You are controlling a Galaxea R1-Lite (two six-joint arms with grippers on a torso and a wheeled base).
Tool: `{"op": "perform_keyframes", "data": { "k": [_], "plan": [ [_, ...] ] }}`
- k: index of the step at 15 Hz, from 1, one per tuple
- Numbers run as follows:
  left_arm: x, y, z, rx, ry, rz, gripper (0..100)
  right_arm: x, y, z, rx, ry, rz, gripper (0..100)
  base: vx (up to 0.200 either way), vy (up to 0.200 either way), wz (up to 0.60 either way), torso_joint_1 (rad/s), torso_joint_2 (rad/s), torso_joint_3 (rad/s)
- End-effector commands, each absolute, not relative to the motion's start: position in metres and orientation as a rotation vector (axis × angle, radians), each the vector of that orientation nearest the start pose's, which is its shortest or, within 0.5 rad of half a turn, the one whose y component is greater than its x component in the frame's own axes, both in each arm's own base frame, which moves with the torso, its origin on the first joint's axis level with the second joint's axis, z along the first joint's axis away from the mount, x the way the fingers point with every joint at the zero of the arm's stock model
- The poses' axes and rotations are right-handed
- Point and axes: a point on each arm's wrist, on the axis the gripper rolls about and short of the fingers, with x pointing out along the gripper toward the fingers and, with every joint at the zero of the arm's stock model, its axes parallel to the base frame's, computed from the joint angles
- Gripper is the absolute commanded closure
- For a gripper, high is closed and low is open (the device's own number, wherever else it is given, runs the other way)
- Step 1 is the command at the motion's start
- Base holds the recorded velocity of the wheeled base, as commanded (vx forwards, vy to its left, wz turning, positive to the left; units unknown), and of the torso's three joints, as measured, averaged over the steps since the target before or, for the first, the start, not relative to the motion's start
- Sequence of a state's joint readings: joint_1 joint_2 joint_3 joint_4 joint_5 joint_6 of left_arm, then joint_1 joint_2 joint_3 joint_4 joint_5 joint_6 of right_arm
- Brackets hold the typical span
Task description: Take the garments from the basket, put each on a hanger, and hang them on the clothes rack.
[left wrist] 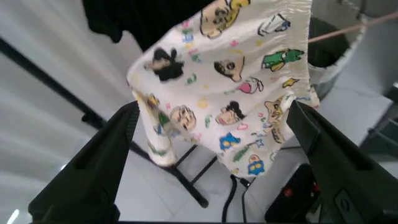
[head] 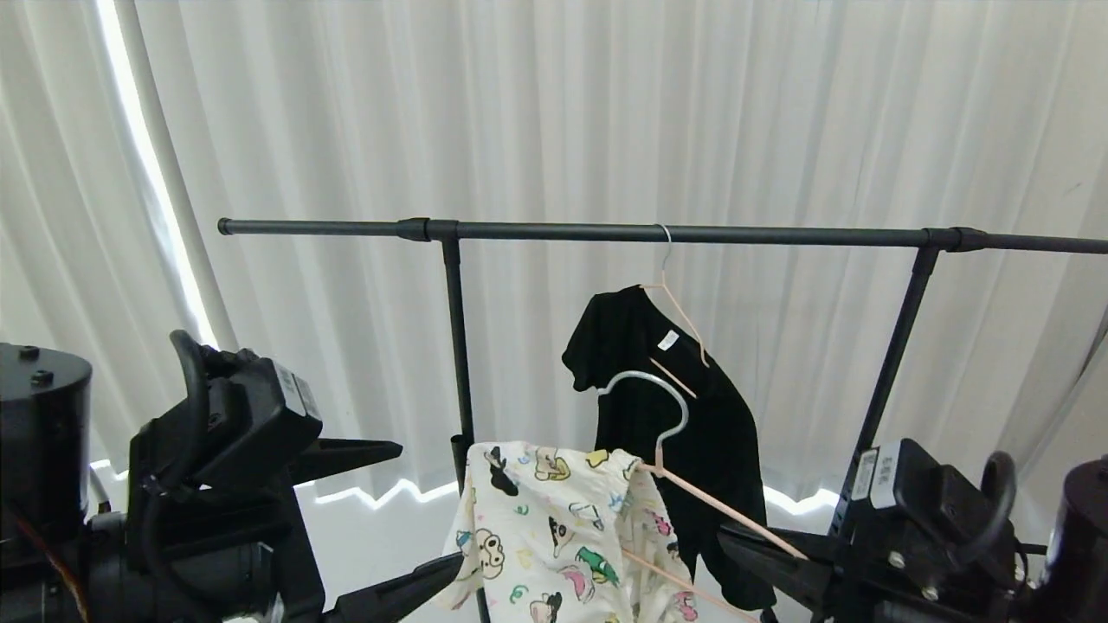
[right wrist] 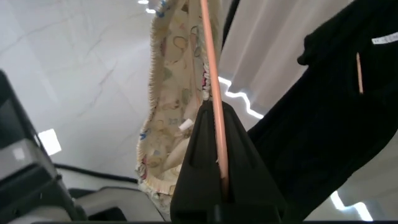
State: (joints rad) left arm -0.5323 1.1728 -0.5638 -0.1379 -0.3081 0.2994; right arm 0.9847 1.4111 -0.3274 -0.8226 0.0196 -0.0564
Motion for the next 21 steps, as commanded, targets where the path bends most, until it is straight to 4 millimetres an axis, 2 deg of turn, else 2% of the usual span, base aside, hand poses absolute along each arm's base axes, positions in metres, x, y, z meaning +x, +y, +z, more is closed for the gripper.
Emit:
{"op": "perform_keyframes", "data": {
  "k": [1,4,6,7,11,17,21],
  "plan": [
    [0.131,-0.084,0.195,0.321,0.330,-0.914,0,0.099,0.157,0.150,-0.198,0.191,1.066,100,0.000,0.000,0.00,0.000,0.00,0.000],
    [0.121,-0.090,0.192,0.304,0.309,-1.084,0,0.088,0.159,0.147,-0.250,0.166,1.140,100,0.000,0.000,0.00,0.000,0.00,0.000],
    [0.118,-0.092,0.179,0.408,0.293,-1.159,0,0.081,0.162,0.147,-0.262,0.161,1.184,100,0.000,0.000,0.00,0.000,0.00,0.000],
    [0.120,-0.093,0.173,0.459,0.291,-1.173,0,0.078,0.163,0.146,-0.276,0.150,1.202,100,0.000,0.000,0.00,0.000,0.00,0.000],
    [0.128,-0.099,0.167,0.483,0.321,-1.190,0,0.074,0.167,0.149,-0.292,0.124,1.234,100,0.000,0.000,0.00,0.000,0.00,0.000],
    [0.141,-0.123,0.172,0.510,0.307,-1.255,0,0.070,0.168,0.150,-0.287,0.106,1.255,100,0.000,0.000,0.00,0.000,0.00,0.000],
    [0.152,-0.132,0.164,0.576,0.250,-1.271,0,0.070,0.167,0.152,-0.281,0.096,1.254,100,0.000,0.000,0.00,0.000,0.00,0.000]
  ]
}}
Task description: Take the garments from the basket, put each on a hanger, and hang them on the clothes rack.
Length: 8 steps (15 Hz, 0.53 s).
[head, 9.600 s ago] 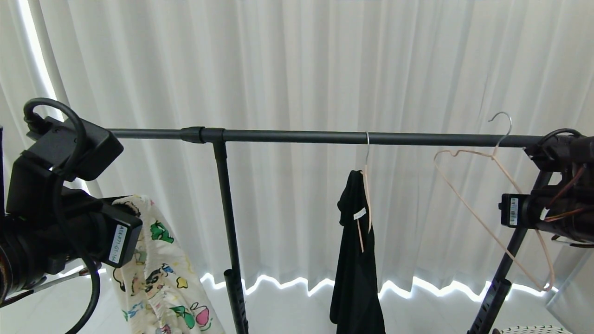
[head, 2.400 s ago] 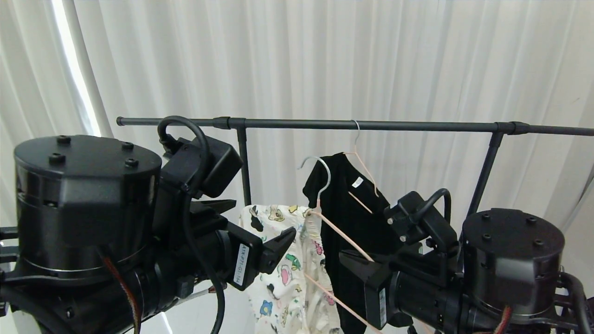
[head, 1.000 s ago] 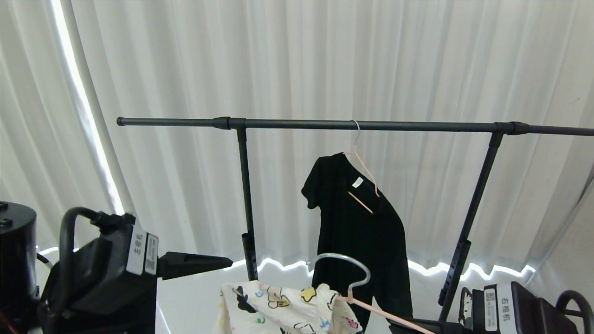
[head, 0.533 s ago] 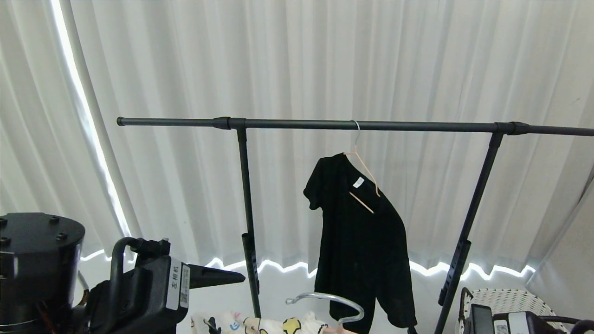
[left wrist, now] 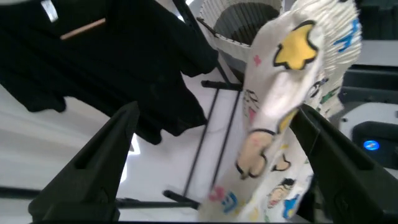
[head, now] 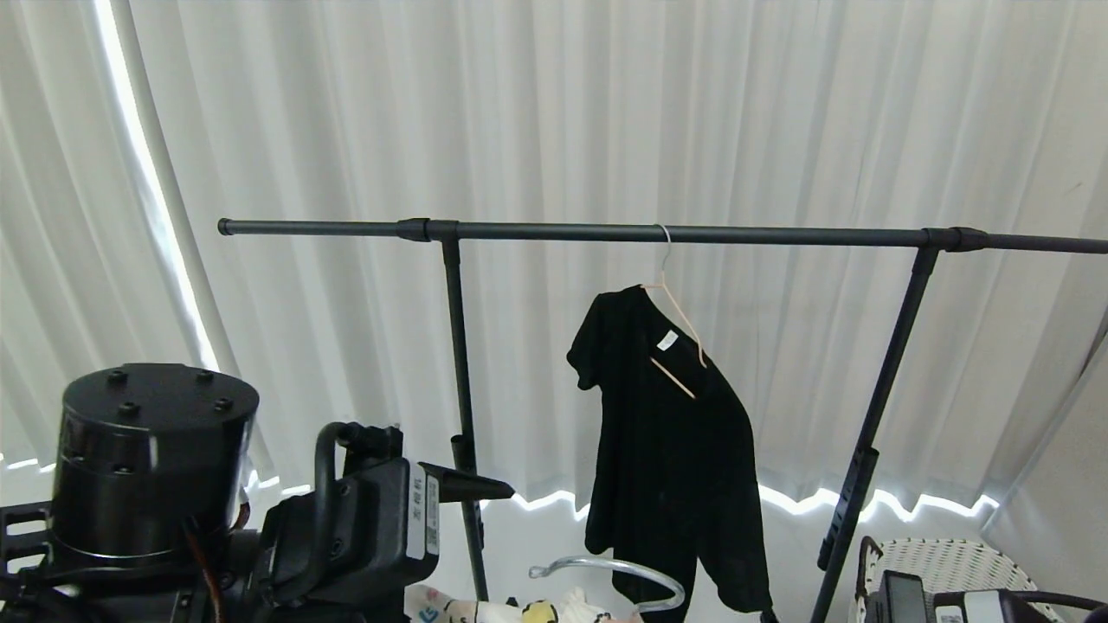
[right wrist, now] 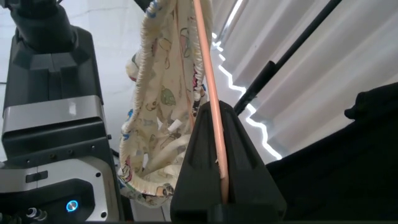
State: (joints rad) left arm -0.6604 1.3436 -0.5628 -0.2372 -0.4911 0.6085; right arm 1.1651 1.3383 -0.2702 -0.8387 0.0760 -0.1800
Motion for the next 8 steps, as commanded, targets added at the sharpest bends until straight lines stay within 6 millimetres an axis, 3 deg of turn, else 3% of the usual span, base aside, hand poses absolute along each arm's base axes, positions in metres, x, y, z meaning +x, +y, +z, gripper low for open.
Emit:
{"op": "perform_keyframes", "data": {
  "k": [1,5,6,8],
  "plan": [
    [0.1527,-0.1334,0.1622,0.580,0.255,-1.277,0,0.0698,0.1672,0.1534,-0.280,0.091,1.254,100,0.000,0.000,0.00,0.000,0.00,0.000],
    [0.1530,-0.1360,0.1598,0.584,0.265,-1.289,0,0.0698,0.1664,0.1556,-0.283,0.074,1.252,100,0.000,0.000,0.00,0.000,0.00,0.000],
    [0.1532,-0.1366,0.1591,0.584,0.267,-1.291,100,0.0699,0.1666,0.1560,-0.282,0.073,1.253,100,0.000,0.000,0.00,0.000,0.00,0.000],
    [0.1534,-0.1367,0.1588,0.584,0.269,-1.291,100,0.0700,0.1670,0.1568,-0.280,0.070,1.251,100,0.000,0.000,0.00,0.000,0.00,0.000]
  ]
}}
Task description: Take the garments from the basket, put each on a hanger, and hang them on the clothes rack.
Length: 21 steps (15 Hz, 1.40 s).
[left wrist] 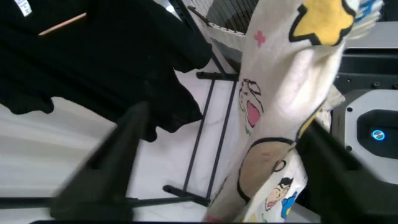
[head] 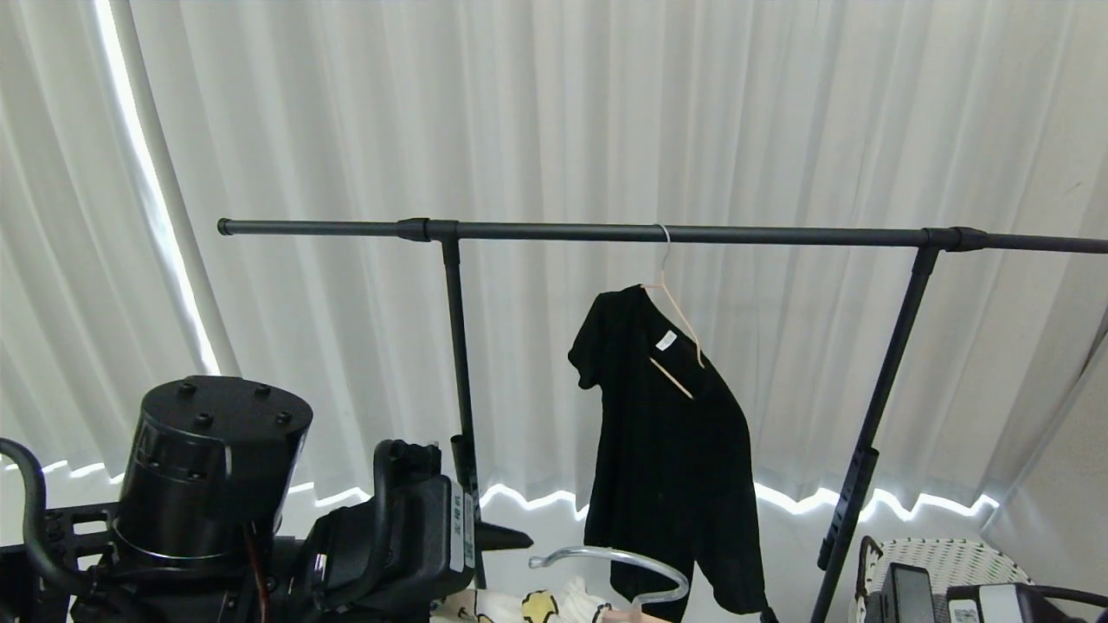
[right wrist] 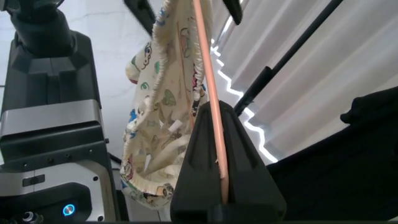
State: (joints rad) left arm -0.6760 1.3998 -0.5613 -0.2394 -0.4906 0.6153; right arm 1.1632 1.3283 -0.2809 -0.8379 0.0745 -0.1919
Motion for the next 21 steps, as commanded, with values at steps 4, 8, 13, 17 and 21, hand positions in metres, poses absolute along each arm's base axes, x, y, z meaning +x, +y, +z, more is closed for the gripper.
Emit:
{"op": "perform_keyframes", "data": {
  "k": [4,8,13,17,21],
  "plan": [
    [0.154,-0.137,0.159,0.583,0.270,-1.290,100,0.070,0.167,0.156,-0.293,0.063,1.251,100,0.000,0.000,0.00,0.000,0.00,0.000],
    [0.154,-0.136,0.158,0.583,0.273,-1.287,100,0.070,0.166,0.155,-0.315,0.056,1.245,0,0.000,0.000,0.00,0.000,0.00,0.000],
    [0.150,-0.121,0.146,0.613,0.345,-1.180,100,0.077,0.162,0.152,-0.329,0.077,1.123,0,0.000,0.000,0.00,0.000,0.00,0.000],
    [0.149,-0.106,0.142,0.677,0.420,-0.921,100,0.077,0.156,0.143,-0.340,0.116,1.106,0,0.000,0.000,0.00,0.000,0.00,0.000],
    [0.162,-0.102,0.161,0.520,0.431,-0.738,100,0.080,0.159,0.132,-0.239,0.253,1.087,0,0.000,0.000,0.00,0.000,0.00,0.000]
  ]
}}
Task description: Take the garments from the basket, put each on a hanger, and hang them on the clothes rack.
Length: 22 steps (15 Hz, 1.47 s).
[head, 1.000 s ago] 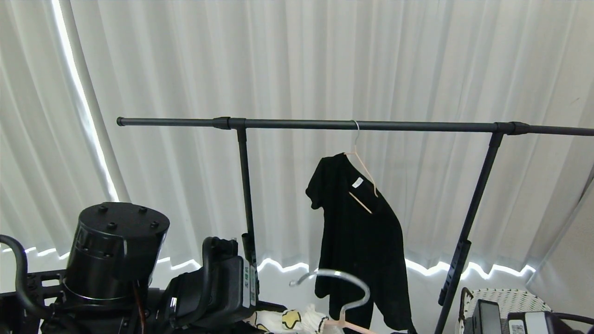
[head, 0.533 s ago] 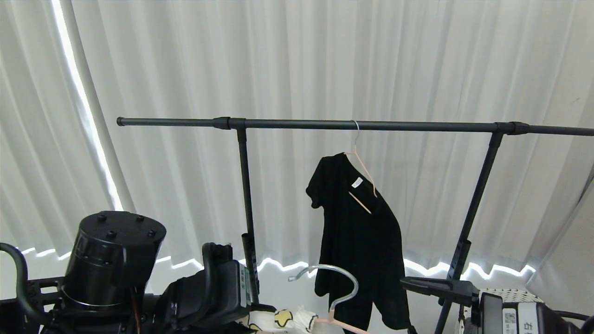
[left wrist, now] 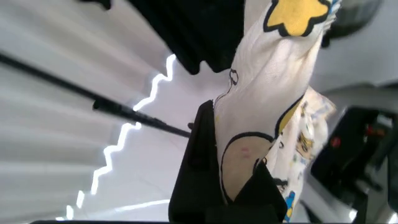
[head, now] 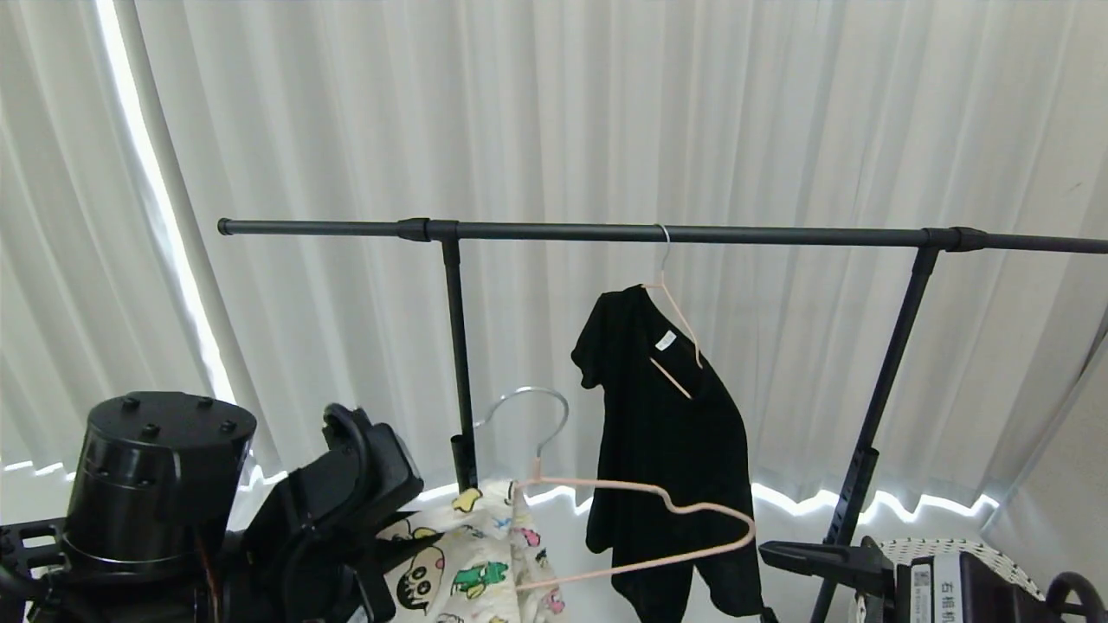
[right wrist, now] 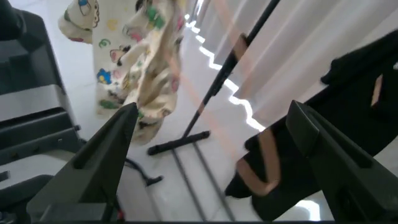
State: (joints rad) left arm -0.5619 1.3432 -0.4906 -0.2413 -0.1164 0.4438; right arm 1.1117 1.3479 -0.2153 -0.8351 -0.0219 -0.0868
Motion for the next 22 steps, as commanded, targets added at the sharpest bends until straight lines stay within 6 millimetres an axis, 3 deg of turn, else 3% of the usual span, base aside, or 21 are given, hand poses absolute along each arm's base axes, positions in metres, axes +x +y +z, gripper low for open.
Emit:
{"op": "perform_keyframes", "data": {
  "k": [1,5,10,12,22],
  "plan": [
    [0.166,-0.104,0.169,0.465,0.428,-0.680,100,0.082,0.162,0.129,-0.206,0.293,1.072,0,0.000,0.000,0.00,0.000,0.00,0.000],
    [0.172,-0.109,0.186,0.350,0.398,-0.647,100,0.095,0.172,0.121,-0.089,0.417,1.003,0,0.000,0.000,0.00,0.000,0.00,0.000],
    [0.169,-0.122,0.203,0.277,0.351,-0.691,100,0.132,0.230,0.138,0.110,0.404,0.878,0,0.000,0.000,0.00,0.000,0.00,0.000],
    [0.170,-0.124,0.207,0.274,0.336,-0.695,100,0.137,0.242,0.133,0.113,0.398,0.880,0,0.000,0.000,0.00,0.000,0.00,0.000],
    [0.171,-0.125,0.214,0.252,0.272,-0.695,100,0.142,0.247,0.109,0.045,0.420,0.752,0,0.000,0.000,0.00,0.000,0.00,0.000]
  ]
}}
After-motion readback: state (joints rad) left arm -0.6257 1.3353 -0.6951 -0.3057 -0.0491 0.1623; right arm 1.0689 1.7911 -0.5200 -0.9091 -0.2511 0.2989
